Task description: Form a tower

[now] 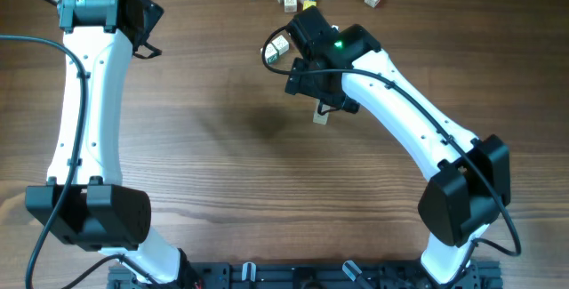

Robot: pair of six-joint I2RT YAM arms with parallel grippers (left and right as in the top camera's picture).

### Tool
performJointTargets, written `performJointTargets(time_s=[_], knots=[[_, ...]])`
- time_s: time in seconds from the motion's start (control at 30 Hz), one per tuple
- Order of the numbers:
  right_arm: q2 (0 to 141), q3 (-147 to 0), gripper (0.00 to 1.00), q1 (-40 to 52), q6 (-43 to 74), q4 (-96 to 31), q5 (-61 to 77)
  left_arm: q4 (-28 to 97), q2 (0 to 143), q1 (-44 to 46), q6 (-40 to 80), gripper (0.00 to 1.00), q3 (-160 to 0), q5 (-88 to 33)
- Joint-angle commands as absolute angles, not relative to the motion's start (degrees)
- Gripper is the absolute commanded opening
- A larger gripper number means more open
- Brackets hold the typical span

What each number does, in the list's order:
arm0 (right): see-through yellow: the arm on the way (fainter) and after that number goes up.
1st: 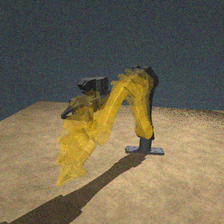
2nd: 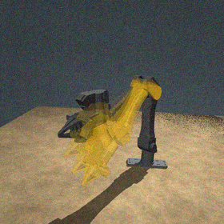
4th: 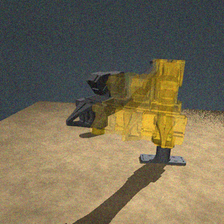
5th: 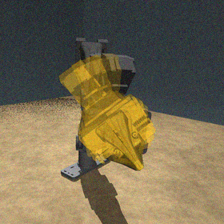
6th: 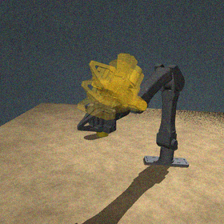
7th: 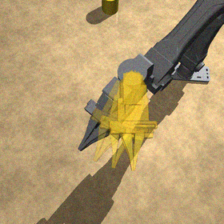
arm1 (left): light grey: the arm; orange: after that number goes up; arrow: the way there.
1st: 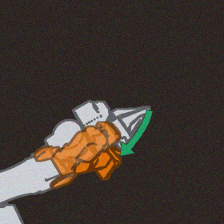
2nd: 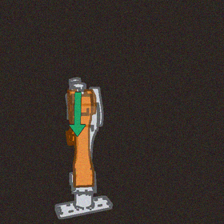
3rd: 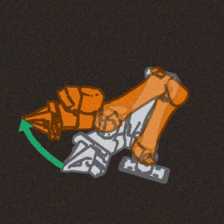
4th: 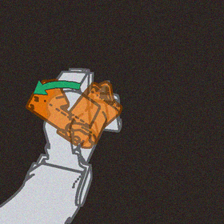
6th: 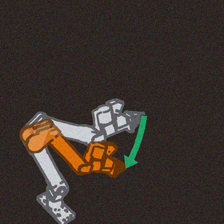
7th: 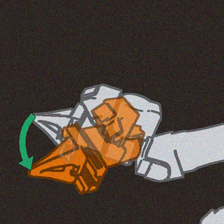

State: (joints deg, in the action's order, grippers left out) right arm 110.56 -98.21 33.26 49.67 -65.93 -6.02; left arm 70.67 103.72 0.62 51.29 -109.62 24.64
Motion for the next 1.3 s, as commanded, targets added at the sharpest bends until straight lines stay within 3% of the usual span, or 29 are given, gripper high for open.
performJointTargets(time_s=[0.0,0.33,0.4,0.47,0.5,1.17,1.27], knots=[[110.4,-96.1,0.99,32.9,51.2,-64.4,-5.9,70.7,104.3,0.5,50.5,1.0,-109.8,25.8],[110.6,-92.9,0.97,32.9,52.1,-60.8,-5.5,70.7,104.3,0.5,50.5,1.0,-109.8,25.8],[111.0,-93.0,0.91,32.9,52.7,-60.6,-5.5,70.7,104.3,0.5,50.5,1.0,-109.8,25.8],[111.2,-92.9,0.77,32.9,52.7,-60.6,-5.0,70.7,104.3,0.5,50.5,1.0,-109.8,25.8],[111.2,-93.0,0.74,32.9,52.7,-60.6,-5.0,70.7,104.3,0.5,50.5,1.0,-109.8,25.8],[111.2,-93.0,0.63,32.9,52.7,-61.5,-4.6,70.7,104.3,0.5,50.5,1.0,-109.8,25.8],[111.2,-92.9,0.57,32.9,52.7,-61.8,-4.6,70.7,104.3,0.5,50.5,1.0,-109.8,25.8]])
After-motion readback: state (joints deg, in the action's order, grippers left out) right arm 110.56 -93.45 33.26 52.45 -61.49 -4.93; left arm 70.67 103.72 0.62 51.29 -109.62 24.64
